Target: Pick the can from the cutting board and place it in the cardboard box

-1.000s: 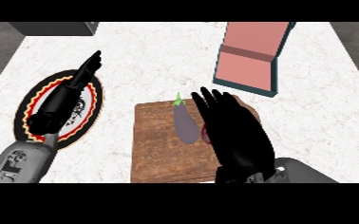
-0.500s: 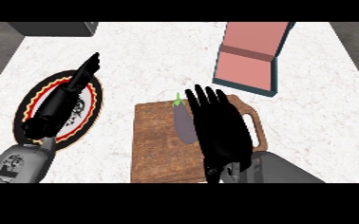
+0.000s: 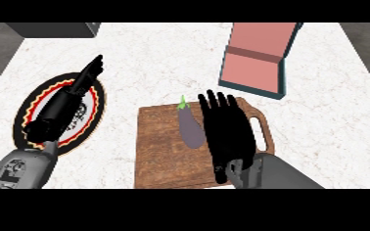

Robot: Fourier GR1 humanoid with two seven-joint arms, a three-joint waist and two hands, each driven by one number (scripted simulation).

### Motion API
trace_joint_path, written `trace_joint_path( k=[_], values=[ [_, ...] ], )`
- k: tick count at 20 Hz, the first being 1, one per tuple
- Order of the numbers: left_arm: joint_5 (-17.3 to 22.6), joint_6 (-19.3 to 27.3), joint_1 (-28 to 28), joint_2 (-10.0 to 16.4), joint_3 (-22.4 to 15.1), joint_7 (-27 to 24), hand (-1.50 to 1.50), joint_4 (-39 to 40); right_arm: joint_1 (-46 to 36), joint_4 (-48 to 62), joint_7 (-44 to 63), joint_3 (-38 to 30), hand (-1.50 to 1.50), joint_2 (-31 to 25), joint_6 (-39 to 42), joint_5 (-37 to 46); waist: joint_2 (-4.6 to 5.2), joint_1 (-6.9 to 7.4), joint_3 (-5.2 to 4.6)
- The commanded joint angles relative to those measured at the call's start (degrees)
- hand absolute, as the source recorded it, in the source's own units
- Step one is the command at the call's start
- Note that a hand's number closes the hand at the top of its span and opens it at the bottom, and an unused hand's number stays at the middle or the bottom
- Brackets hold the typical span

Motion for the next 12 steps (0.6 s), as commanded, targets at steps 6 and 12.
trace_joint_path(
  k=[6, 12],
  values=[
    [0.19, -3.85, -1.54, 0.39, 3.66, -0.14, 0.00, 0.89, 2.97, 4.14, 1.74, -3.41, -1.50, 5.96, 3.69, 4.89, 0.09, 0.07, 0.03],
    [-1.62, -2.76, -0.37, -1.89, 2.84, 0.28, 0.00, 0.33, 3.98, 8.04, 2.32, -3.85, -1.50, 8.13, 4.69, 10.26, 0.08, 0.00, 0.02]
  ],
)
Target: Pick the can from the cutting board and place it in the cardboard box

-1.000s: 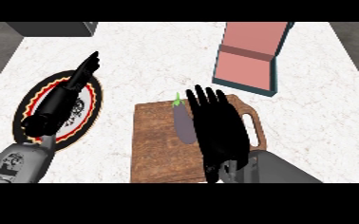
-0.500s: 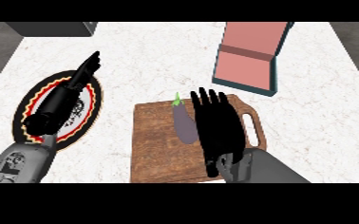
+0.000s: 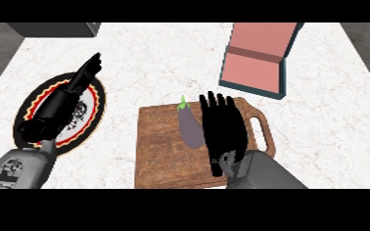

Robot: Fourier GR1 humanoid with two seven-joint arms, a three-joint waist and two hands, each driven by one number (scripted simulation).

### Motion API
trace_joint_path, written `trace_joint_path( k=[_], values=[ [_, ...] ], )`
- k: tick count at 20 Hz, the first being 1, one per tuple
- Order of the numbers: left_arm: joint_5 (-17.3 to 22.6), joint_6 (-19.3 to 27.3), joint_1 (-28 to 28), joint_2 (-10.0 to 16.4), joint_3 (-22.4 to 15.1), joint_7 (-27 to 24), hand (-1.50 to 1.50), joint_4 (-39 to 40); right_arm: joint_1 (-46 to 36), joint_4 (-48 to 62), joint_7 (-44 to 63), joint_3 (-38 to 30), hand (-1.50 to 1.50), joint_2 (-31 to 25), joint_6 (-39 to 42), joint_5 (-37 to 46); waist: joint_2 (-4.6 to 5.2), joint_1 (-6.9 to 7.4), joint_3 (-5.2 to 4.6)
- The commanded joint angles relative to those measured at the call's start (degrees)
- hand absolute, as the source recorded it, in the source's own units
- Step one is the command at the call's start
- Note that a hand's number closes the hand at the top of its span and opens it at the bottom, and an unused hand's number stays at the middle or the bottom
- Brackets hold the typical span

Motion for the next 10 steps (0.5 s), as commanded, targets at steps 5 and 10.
trace_joint_path(
  k=[5, 10],
  values=[
    [-1.94, -0.83, -1.41, -1.68, 1.02, 0.69, 0.00, 1.31, 5.93, -1.61, -0.04, -3.36, -1.50, -2.78, 2.06, 4.65, -0.01, -0.36, 0.01],
    [-3.80, -1.77, -1.35, -3.50, 1.00, 2.54, 0.00, -0.62, 6.10, 4.43, -7.71, -5.80, -1.50, -0.24, 1.63, 6.64, 0.04, 0.01, 0.02]
  ],
)
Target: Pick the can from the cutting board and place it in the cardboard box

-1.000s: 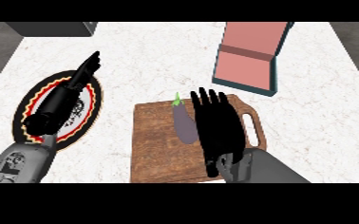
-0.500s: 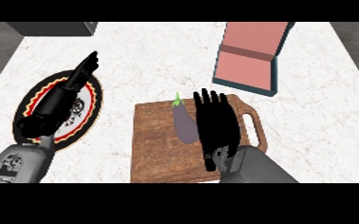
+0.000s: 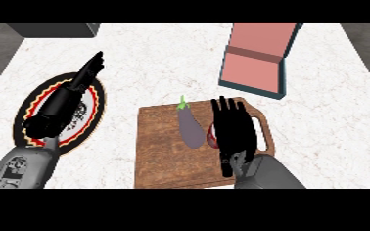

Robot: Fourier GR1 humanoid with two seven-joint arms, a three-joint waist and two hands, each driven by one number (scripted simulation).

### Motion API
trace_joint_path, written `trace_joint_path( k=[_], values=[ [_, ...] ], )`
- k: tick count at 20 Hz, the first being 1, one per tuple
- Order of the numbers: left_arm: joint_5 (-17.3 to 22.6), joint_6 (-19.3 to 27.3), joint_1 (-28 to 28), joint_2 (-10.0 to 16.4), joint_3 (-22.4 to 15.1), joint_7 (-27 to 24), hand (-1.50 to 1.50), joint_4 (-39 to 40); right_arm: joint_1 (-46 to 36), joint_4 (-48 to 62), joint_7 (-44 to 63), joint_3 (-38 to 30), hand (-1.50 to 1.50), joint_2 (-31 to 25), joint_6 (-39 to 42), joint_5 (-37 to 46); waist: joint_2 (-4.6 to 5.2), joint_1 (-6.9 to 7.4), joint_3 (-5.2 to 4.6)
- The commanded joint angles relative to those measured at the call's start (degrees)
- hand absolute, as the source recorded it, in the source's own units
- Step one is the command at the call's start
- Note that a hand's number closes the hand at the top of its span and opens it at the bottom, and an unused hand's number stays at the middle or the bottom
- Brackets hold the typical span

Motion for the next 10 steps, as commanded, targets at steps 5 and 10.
trace_joint_path(
  k=[5, 10],
  values=[
    [-0.98, -2.97, 4.29, 0.39, 1.94, -1.91, 0.00, -3.10, -0.62, 5.35, -9.22, 2.49, 1.50, 1.25, -5.89, 7.90, 0.01, 0.43, 0.01],
    [-2.57, -2.29, -2.40, -1.88, 3.38, -1.75, 0.00, 3.80, -2.71, 7.74, -13.66, 1.38, 1.50, 1.12, -9.02, 12.69, 0.09, 0.03, 0.00]
  ],
)
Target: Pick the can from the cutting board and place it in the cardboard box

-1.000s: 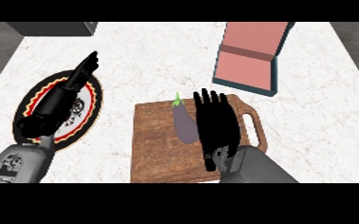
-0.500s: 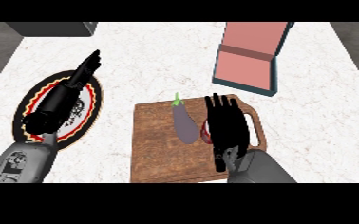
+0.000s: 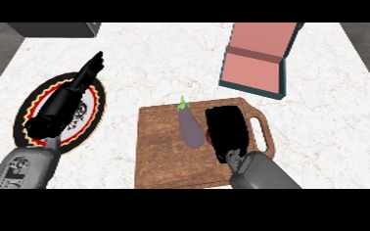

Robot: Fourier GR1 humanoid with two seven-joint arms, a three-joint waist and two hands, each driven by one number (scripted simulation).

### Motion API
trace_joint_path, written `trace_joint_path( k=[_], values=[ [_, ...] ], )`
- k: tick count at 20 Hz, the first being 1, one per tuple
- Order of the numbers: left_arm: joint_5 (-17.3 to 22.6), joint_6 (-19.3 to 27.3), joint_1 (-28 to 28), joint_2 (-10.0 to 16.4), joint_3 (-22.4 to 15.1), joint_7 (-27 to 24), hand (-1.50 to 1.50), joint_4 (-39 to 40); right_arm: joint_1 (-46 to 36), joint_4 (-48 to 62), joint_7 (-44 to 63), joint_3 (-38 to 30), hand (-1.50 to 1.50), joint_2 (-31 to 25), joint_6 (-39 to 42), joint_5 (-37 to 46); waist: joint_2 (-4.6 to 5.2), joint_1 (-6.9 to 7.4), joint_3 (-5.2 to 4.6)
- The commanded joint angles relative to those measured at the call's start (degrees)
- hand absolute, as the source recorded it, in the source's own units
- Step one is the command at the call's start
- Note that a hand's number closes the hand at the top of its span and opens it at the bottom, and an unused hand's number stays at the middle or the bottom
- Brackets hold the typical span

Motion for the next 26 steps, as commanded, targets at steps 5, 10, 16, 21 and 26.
trace_joint_path(
  k=[5, 10, 16, 21, 26],
  values=[
    [-0.79, -0.85, 0.29, -1.16, -0.98, 0.41, 0.00, -1.33, -3.59, 0.97, -19.04, 4.98, 1.50, 0.55, -2.09, -2.75, 0.38, 1.37, 0.12],
    [-0.07, -1.71, -0.58, -1.10, -0.75, 1.13, 0.00, -0.59, -8.90, 2.25, -37.34, 7.76, 1.50, 3.28, -4.67, -8.67, 0.75, 2.45, 0.15],
    [-2.05, 0.33, 2.03, -2.01, -0.94, 1.96, 0.00, -3.15, -13.39, -1.62, -44.08, 4.91, 1.50, 3.25, -9.87, -5.82, 0.01, 0.66, 0.07],
    [-3.70, 0.50, 0.81, -2.06, -0.08, 1.14, 0.00, -1.39, -8.25, -14.67, -42.19, 2.00, 1.50, 0.92, -7.39, -5.45, -0.03, -0.41, 0.05],
    [-0.75, -1.26, 1.08, -1.26, 1.34, 3.08, 0.00, -3.34, -10.00, -17.29, -31.84, -11.50, 1.50, 4.99, -8.00, -9.50, -0.21, -0.88, 0.07]
  ],
)
